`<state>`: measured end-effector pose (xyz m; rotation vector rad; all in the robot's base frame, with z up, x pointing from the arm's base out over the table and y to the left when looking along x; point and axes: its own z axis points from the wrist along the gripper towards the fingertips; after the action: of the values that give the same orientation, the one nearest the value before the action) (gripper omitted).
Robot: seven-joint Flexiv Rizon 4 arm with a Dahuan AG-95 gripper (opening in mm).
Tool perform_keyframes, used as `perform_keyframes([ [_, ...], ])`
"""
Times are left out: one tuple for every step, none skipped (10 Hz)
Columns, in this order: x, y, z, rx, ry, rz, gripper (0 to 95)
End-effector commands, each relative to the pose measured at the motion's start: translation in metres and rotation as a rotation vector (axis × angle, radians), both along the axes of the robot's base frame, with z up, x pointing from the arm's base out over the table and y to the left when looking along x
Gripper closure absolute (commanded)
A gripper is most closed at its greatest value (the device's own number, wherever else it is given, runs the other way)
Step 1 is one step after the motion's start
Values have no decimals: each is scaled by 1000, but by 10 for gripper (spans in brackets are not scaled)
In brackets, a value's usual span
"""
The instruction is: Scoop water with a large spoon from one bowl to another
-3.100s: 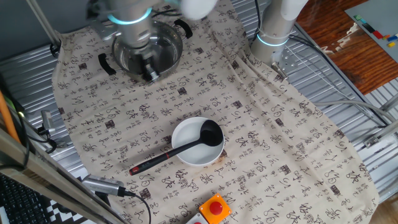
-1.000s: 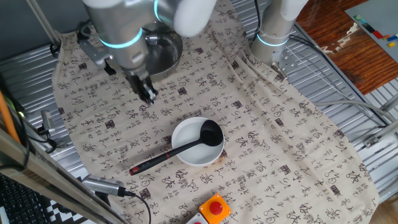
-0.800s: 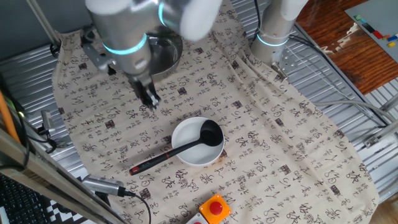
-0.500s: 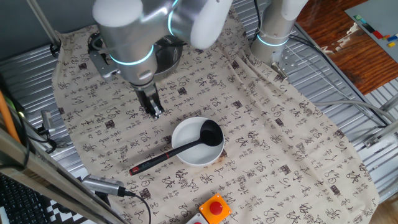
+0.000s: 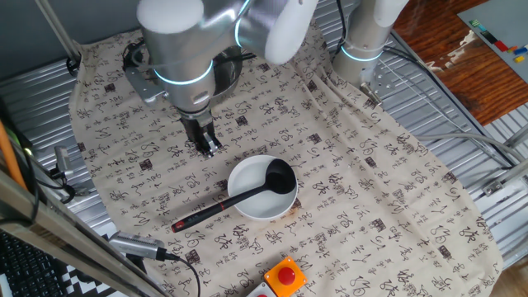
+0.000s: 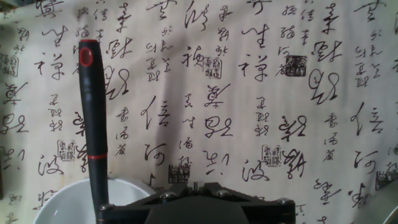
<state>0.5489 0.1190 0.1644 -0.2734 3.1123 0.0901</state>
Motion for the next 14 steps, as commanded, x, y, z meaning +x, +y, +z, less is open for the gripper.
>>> perform_keyframes([
  [8,26,-1,28,17,-11,380],
  [10,34,-2,27,18,-16,380],
  [12,51,-3,25,23,-29,380],
  [11,66,-3,20,25,-50,380],
  [8,80,-3,15,24,-76,760],
  [4,87,-4,-1,22,-120,760],
  [1,87,-4,-24,16,-94,950],
  [-1,84,-3,-49,-8,17,950],
  [-2,83,-1,-51,-7,25,950],
  [-2,82,-1,-59,-7,14,950],
  [-2,82,-1,-59,-6,15,950],
  [-2,82,-1,-59,6,25,950],
  [-2,82,-1,-54,20,66,950],
  [-2,82,-1,-47,15,81,760],
])
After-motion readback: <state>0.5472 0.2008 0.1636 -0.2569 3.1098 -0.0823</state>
